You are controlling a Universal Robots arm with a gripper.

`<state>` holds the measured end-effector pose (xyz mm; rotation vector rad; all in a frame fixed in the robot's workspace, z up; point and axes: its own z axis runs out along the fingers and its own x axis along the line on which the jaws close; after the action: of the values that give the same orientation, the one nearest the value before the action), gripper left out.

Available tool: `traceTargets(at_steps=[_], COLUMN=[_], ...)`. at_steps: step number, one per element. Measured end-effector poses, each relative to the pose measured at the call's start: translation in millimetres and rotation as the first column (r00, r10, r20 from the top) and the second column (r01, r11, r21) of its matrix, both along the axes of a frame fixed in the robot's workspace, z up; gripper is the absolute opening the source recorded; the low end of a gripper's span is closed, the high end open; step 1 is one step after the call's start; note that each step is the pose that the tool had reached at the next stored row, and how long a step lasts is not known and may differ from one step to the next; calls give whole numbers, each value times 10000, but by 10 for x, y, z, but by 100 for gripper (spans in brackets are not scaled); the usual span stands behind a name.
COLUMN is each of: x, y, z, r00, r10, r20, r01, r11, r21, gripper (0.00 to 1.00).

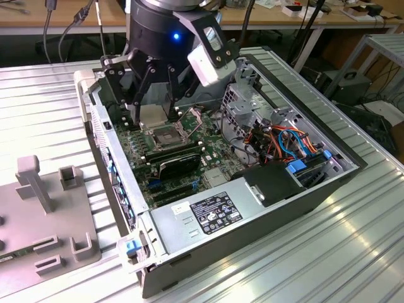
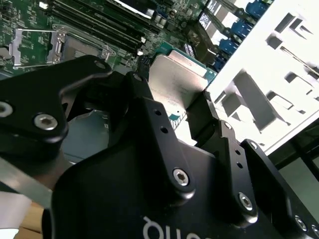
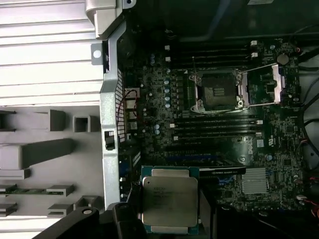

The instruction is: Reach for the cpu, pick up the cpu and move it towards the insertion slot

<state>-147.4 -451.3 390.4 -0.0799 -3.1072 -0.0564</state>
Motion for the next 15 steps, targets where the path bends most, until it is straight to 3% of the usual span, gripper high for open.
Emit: traceTargets(at_steps=[1, 3, 6, 11, 15], x=[29, 189, 350, 563, 748], y=[2, 28, 60, 132, 158], z=[-1, -3, -8, -19, -34], r00=[10000, 10000, 10000, 10000, 10000], r10=[0, -1, -1, -1, -1], r20=[1, 1, 0, 0, 1], r01=[0, 1, 1, 1, 1], r11=[10000, 10000, 10000, 10000, 10000], r21=[0, 0, 0, 0, 0], gripper=[55, 55, 55, 55, 55])
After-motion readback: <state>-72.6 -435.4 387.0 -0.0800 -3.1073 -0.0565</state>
